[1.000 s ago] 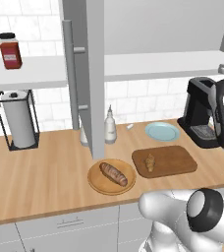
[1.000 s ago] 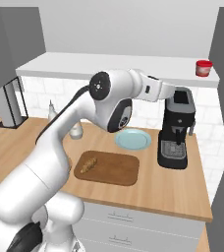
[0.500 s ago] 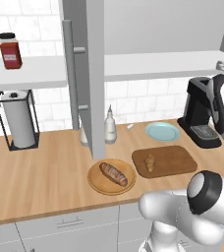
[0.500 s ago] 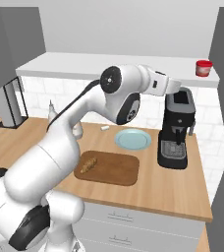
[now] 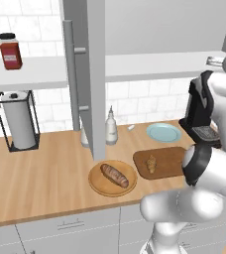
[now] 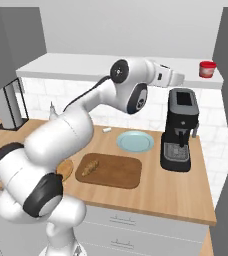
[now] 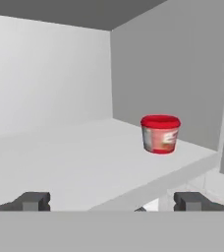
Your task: From the different types of pastries on the counter, select a croissant and place it on the cutting board. Then retrieve a jar of jam from the cabinet and place it alongside the croissant on the cutting board.
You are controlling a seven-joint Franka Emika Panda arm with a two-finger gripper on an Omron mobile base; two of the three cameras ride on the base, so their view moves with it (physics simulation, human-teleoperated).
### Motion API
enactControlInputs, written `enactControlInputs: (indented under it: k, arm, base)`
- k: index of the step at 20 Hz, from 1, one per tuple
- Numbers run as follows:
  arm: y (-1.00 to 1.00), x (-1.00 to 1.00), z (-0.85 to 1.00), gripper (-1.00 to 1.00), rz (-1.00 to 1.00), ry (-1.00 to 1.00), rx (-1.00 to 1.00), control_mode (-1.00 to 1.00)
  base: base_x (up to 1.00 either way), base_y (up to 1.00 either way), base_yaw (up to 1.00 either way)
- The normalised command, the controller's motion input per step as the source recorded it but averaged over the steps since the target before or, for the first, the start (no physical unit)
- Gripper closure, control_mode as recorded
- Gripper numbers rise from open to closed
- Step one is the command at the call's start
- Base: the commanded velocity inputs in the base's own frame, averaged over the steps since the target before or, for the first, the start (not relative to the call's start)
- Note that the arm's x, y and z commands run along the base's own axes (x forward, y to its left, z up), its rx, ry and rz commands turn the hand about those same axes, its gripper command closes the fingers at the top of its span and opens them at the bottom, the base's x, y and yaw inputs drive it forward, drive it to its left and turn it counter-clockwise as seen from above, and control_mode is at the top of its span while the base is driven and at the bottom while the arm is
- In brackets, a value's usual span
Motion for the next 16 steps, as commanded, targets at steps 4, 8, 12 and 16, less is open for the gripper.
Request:
enactControlInputs:
  k: [4, 8, 12, 16]
  arm:
    - [-0.50, 0.68, -0.01, -1.00, 0.00, -0.04, 0.00, -1.00]
    - [-1.00, 0.44, 0.00, -1.00, -0.02, -0.08, 0.02, -1.00]
    - [-0.95, 0.02, -0.26, -1.00, -0.09, -0.01, 0.00, -1.00]
    - [-0.76, -0.02, -0.44, -1.00, -0.11, -0.01, -0.04, -1.00]
  base:
    - [0.00, 0.00, 0.00]
    - [0.00, 0.00, 0.00]
    - [0.00, 0.00, 0.00]
    - [0.00, 0.00, 0.00]
